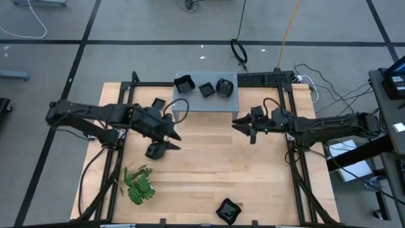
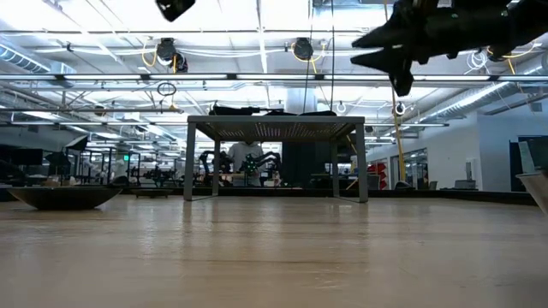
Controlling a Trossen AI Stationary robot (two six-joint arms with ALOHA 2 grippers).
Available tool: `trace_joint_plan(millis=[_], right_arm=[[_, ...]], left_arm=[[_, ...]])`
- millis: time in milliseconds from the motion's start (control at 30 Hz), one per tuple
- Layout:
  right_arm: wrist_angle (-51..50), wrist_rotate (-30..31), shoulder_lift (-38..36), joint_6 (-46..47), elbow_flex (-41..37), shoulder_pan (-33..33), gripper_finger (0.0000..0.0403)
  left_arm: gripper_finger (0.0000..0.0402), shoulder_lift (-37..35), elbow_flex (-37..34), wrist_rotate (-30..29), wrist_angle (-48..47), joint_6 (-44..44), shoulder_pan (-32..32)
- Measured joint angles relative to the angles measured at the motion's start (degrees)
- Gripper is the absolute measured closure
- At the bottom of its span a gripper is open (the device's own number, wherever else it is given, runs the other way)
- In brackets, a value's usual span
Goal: Pick & Place Mini shaped plates
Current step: Stack the black distorted square plate on top of the black distorted square plates on the shelf
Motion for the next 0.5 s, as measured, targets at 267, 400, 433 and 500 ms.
trace_joint_plan(millis=[267, 400, 433, 500], right_arm=[[1.12, -8.06, 2.58, 0.52, 0.02, 3.19, 0.0287], [1.48, -3.00, 7.45, -2.36, 0.02, 11.83, 0.0287], [1.50, -0.49, 9.03, -3.54, 0.02, 14.28, 0.0287], [1.38, 3.36, 12.18, -4.14, 0.02, 18.61, 0.0287]], left_arm=[[0.0215, 0.04, 0.00, -11.81, -5.82, -8.32, -5.99], [0.0215, 0.04, 0.00, -14.30, -5.75, -9.36, -8.42], [0.0215, 0.04, 0.00, -14.35, -5.72, -9.54, -8.93], [0.0215, 0.07, 0.00, -14.36, -5.68, -10.31, -9.70]])
